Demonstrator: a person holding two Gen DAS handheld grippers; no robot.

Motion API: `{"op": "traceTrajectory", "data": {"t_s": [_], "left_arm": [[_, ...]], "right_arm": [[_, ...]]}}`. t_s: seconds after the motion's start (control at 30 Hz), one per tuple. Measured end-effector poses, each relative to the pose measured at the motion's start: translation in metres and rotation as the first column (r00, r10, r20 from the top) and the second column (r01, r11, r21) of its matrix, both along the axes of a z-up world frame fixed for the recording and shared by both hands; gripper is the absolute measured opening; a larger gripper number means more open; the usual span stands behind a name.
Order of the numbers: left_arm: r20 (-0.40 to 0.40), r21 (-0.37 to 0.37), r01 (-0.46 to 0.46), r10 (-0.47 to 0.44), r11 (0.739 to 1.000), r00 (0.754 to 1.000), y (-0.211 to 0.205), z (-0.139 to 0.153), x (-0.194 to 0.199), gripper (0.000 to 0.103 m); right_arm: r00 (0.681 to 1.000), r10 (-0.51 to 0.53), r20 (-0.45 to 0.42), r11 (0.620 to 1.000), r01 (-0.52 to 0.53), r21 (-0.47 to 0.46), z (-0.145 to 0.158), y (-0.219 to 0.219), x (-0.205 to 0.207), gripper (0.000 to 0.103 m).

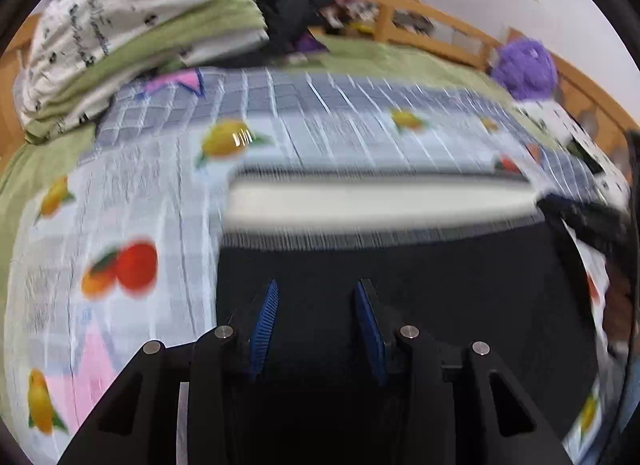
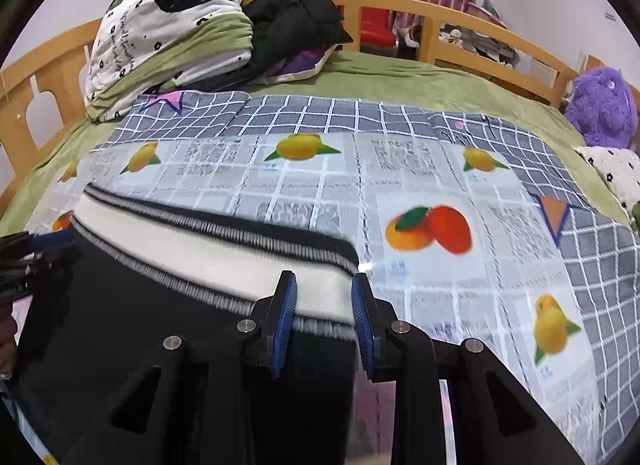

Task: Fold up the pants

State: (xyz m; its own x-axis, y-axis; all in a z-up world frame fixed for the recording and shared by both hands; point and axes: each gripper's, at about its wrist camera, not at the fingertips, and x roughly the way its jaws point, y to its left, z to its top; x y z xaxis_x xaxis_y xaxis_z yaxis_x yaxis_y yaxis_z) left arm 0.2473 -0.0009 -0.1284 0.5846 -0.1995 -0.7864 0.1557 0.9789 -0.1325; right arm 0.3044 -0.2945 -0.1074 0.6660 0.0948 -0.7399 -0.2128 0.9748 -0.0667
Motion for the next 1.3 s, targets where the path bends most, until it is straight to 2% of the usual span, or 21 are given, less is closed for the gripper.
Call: {"op": "traceTrajectory", "data": {"t_s": [0.03, 0.23, 0.3, 0.4, 0.43, 0.5, 0.57, 0.63, 0.8, 0.83, 0.87, 0.9, 0.93, 0.97, 1.03, 1.07, 1.17, 1.3], "left_arm": [[-0.013, -0.020, 0.016, -0.016, 1.000, 1.000, 0.001, -0.002, -0.014, 0.038], [-0.009, -0.023, 0.109, -0.109, 0.994, 0.994, 0.006, -0.003, -0.101, 0.038], [0.013, 0.002, 0.130, -0.130, 0.992, 0.991, 0.009, -0.003, -0.130, 0.038], [0.044, 0.077, 0.167, -0.171, 0.983, 0.984, 0.016, 0.003, -0.173, 0.040], [0.034, 0.091, 0.180, -0.184, 0.979, 0.982, 0.020, 0.002, -0.187, 0.041], [0.005, 0.111, 0.192, -0.194, 0.975, 0.981, 0.024, -0.004, -0.201, 0.041], [-0.006, 0.181, 0.196, -0.198, 0.964, 0.980, 0.026, -0.013, -0.215, 0.041], [0.005, 0.269, 0.184, -0.193, 0.945, 0.981, 0.024, -0.020, -0.222, 0.041], [0.068, 0.369, 0.162, -0.201, 0.915, 0.977, 0.001, -0.019, -0.211, 0.040], [0.084, 0.391, 0.144, -0.191, 0.909, 0.978, -0.006, -0.019, -0.205, 0.038], [0.106, 0.391, 0.126, -0.181, 0.912, 0.978, -0.010, -0.017, -0.200, 0.023], [0.140, 0.365, 0.064, -0.123, 0.929, 0.982, -0.008, -0.012, -0.192, 0.012], [0.152, 0.300, 0.030, -0.079, 0.953, 0.985, -0.001, -0.007, -0.186, 0.011], [0.153, 0.173, -0.005, -0.021, 0.985, 0.988, 0.013, 0.000, -0.183, 0.011], [0.108, 0.014, -0.043, 0.041, 0.999, 0.993, 0.033, -0.001, -0.183, 0.011], [0.071, -0.007, -0.048, 0.048, 0.999, 0.996, 0.038, -0.007, -0.184, 0.011], [0.037, 0.011, -0.054, 0.054, 0.998, 0.998, 0.041, -0.021, -0.202, 0.015], [0.057, -0.018, -0.084, 0.085, 0.996, 0.995, 0.051, -0.010, -0.222, 0.014]], "right_arm": [[1.000, 0.007, 0.001, 1.000, -0.007, -0.008, 0.000, 0.000, -0.010, 0.028], [1.000, 0.021, 0.010, 0.997, -0.020, -0.072, -0.007, 0.000, -0.075, 0.028], [1.000, 0.006, 0.002, 0.999, -0.006, -0.051, -0.006, -0.006, -0.098, 0.028], [0.999, -0.011, -0.048, 1.000, 0.011, -0.005, -0.014, -0.017, -0.130, 0.028], [0.999, -0.010, -0.052, 1.000, 0.010, -0.012, -0.017, -0.017, -0.141, 0.028], [0.999, -0.002, -0.049, 0.999, 0.001, -0.035, -0.022, -0.015, -0.159, 0.028], [0.998, 0.012, -0.066, 0.999, -0.015, -0.042, -0.027, -0.013, -0.174, 0.028], [0.998, -0.003, -0.062, 0.999, 0.001, -0.035, -0.028, -0.015, -0.182, 0.028], [0.996, -0.028, -0.084, 0.999, 0.030, 0.026, -0.026, -0.024, -0.179, 0.028], [0.995, -0.037, -0.092, 0.998, 0.041, 0.040, -0.027, -0.026, -0.178, 0.028], [0.995, -0.041, -0.095, 0.998, 0.045, 0.047, -0.027, -0.027, -0.176, 0.028], [0.994, -0.045, -0.099, 0.997, 0.050, 0.052, -0.027, -0.028, -0.175, 0.028], [0.994, -0.048, -0.101, 0.997, 0.054, 0.051, -0.029, -0.029, -0.176, 0.028], [0.993, -0.049, -0.104, 0.997, 0.054, 0.049, -0.030, -0.029, -0.175, 0.028], [0.993, -0.049, -0.107, 0.997, 0.054, 0.049, -0.031, -0.032, -0.177, 0.028], [0.994, -0.050, -0.101, 0.997, 0.055, 0.053, -0.029, -0.034, -0.178, 0.028], [0.997, -0.063, -0.052, 0.994, 0.068, 0.091, -0.017, -0.045, -0.180, 0.028], [0.998, -0.063, -0.001, 0.983, 0.063, 0.170, -0.004, -0.050, -0.171, 0.028]]}}
